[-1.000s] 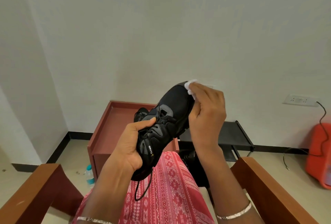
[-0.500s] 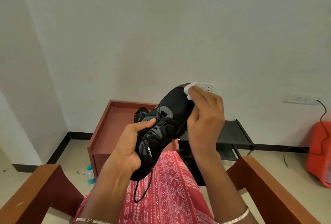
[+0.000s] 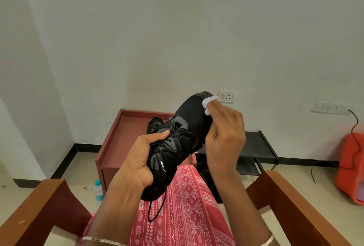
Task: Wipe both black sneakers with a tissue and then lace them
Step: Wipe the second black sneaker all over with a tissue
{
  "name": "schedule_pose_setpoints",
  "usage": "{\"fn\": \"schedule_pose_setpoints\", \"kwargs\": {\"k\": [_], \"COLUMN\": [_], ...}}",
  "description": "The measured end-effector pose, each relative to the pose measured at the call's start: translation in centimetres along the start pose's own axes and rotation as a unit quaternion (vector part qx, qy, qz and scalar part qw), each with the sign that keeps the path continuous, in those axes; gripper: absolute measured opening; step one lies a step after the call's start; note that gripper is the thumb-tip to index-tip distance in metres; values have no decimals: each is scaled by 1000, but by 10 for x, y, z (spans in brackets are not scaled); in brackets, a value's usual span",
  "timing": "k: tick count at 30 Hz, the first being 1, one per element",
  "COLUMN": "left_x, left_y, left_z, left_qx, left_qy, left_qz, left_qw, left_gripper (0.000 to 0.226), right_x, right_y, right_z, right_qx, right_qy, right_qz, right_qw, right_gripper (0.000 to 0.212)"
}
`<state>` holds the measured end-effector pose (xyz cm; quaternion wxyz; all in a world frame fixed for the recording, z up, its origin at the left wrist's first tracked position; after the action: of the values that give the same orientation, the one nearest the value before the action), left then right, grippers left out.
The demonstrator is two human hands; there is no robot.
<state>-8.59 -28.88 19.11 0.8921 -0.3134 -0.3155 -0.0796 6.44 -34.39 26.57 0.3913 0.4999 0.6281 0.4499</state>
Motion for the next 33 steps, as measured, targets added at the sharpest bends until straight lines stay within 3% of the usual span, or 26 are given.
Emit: {"fn": "schedule_pose_setpoints", "kwargs": {"k": [3, 10, 13, 20, 28, 33], "left_x": [1, 0, -1, 0, 5, 7], "left_y": [-1, -1, 1, -2, -8, -9], "left_z": [0, 1, -1, 3, 2, 2], "left_qx": [2, -10, -18, 8, 4, 37], "left_qy": [1, -12, -12, 2, -20, -4], "left_qz": [-2, 10, 13, 18, 10, 23], "left_qw": [1000, 1000, 1000, 1000, 1000, 999], "left_gripper": [22, 43, 36, 22, 19, 13], "right_x": [4, -14, -17, 4, -4, 11], "right_y": [22, -40, -57, -5, -55, -26], "right_z": [4, 2, 1, -6, -29, 2], "right_qx": [19, 19, 28, 32, -101, -79], "right_qy": [6, 17, 19, -1, 31, -12], "right_qz": [0, -35, -46, -31, -63, -51], "right_qw": [1000, 999, 998, 999, 992, 996], "right_gripper": [36, 33, 28, 31, 29, 28]}}
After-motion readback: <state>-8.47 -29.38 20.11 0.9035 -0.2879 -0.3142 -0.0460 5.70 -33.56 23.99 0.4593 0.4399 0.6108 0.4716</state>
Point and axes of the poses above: each hand's wrist, its own y-axis towards the middle knuckle, its own x-axis out of the palm, z = x × y, the point moved 5 cm from there along y, towards the middle knuckle, and after that the axes turned 11 degrees about z, right-handed, at the moved point
